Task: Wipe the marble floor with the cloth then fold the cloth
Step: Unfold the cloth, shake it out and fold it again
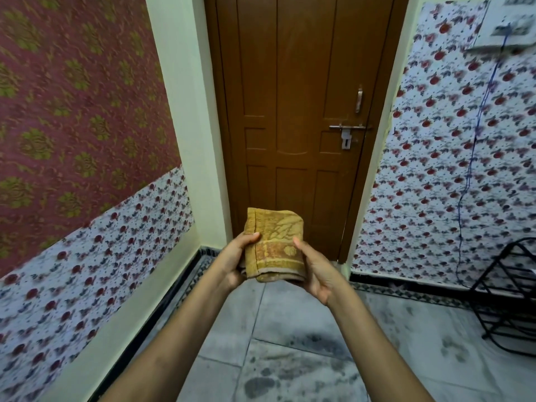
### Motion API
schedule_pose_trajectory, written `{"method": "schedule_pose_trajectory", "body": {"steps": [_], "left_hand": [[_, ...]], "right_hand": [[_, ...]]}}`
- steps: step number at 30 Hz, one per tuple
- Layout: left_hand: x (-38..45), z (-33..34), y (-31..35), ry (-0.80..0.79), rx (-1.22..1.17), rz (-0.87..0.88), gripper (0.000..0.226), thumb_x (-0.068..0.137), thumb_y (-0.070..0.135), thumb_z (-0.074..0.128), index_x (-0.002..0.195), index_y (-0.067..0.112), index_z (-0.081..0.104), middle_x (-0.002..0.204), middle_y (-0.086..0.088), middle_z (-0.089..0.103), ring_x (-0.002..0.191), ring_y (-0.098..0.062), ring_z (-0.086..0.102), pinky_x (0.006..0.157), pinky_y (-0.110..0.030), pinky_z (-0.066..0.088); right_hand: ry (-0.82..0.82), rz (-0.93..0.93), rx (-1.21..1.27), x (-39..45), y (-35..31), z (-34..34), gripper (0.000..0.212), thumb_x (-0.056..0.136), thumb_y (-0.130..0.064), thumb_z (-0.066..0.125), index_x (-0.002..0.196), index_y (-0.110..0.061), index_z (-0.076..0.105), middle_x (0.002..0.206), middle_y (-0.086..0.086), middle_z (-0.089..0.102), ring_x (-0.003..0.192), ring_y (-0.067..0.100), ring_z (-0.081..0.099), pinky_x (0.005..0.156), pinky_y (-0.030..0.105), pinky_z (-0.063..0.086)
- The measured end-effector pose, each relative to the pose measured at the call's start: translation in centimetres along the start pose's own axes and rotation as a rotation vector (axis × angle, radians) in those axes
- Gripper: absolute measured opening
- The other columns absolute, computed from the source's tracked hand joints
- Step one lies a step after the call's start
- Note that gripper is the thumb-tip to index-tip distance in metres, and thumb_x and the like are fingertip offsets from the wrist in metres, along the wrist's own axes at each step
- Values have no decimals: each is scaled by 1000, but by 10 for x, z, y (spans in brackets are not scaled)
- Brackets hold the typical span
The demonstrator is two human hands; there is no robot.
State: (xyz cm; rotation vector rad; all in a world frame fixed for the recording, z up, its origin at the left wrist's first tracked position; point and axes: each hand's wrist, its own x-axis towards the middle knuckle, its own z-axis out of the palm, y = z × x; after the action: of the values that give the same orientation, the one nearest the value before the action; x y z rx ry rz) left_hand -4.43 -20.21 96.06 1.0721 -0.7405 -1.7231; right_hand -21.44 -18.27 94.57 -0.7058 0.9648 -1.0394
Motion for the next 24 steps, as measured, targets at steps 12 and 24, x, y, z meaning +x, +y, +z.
{"method": "schedule_pose_trajectory", "body": {"steps": [12,24], "left_hand": [[4,-21,-73,116,267,-36,29,89,15,60,117,16,56,106,-12,66,91,-29,63,72,-40,52],[28,77,-128,82,288,-36,25,91,16,58,114,24,54,100,-3,65,91,-25,63,86,-46,49]], "right_hand": [[173,-13,-125,-8,50,-29,23,90,-12,58,113,-13,57,97,8,67,85,24,64,74,36,52],[255,-2,-75,-27,27,-135,10,90,-14,59,99,-14,62,88,5,68,78,22,66,67,33,55]]}}
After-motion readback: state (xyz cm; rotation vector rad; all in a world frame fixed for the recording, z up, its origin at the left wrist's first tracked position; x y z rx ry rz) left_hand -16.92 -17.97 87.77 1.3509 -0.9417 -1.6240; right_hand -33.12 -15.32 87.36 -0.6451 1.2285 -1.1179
